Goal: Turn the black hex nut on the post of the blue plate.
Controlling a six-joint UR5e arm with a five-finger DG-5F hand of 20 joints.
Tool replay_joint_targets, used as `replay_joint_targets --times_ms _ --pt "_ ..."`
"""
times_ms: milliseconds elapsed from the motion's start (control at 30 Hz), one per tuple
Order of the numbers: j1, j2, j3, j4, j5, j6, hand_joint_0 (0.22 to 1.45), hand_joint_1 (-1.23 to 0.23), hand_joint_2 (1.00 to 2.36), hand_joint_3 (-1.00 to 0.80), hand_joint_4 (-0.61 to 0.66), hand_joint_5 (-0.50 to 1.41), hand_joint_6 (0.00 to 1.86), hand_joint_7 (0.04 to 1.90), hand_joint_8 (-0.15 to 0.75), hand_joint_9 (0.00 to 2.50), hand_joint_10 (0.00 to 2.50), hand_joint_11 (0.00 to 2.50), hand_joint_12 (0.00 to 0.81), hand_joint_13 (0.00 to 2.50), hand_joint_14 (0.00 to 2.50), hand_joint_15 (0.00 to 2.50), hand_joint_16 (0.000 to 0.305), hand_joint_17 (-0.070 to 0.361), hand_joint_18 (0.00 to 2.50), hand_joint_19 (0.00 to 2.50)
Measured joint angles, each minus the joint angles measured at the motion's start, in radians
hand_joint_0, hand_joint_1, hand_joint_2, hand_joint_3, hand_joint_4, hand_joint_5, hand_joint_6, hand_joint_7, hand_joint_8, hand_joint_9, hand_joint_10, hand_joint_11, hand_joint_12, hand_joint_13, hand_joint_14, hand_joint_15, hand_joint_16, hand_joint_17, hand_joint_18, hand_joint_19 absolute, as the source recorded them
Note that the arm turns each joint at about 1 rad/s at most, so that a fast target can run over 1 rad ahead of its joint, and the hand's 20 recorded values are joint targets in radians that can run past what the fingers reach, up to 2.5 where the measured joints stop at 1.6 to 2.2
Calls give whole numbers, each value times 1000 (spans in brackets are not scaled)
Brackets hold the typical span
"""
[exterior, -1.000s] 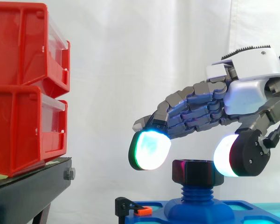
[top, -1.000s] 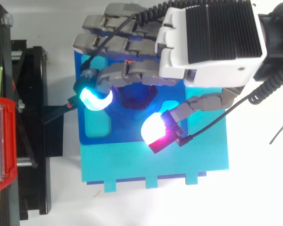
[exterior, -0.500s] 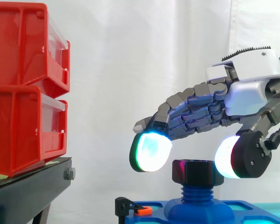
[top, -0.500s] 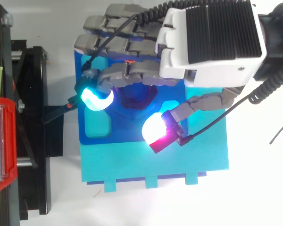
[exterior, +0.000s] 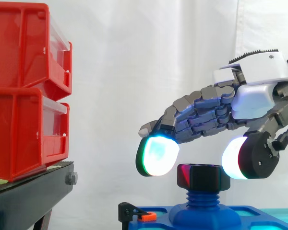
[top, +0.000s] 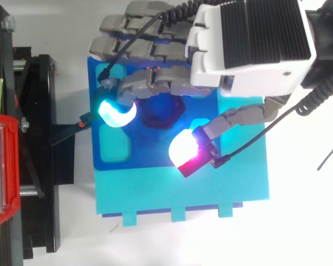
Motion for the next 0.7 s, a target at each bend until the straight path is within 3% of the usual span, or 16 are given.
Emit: replay_joint_targets --times_ms 700 --pt "-18 0 0 -6 -42 -30 482 -707 1000 -500 151 -284 502 773 175 0 0 0 333 0 0 0 48 108 0 0"
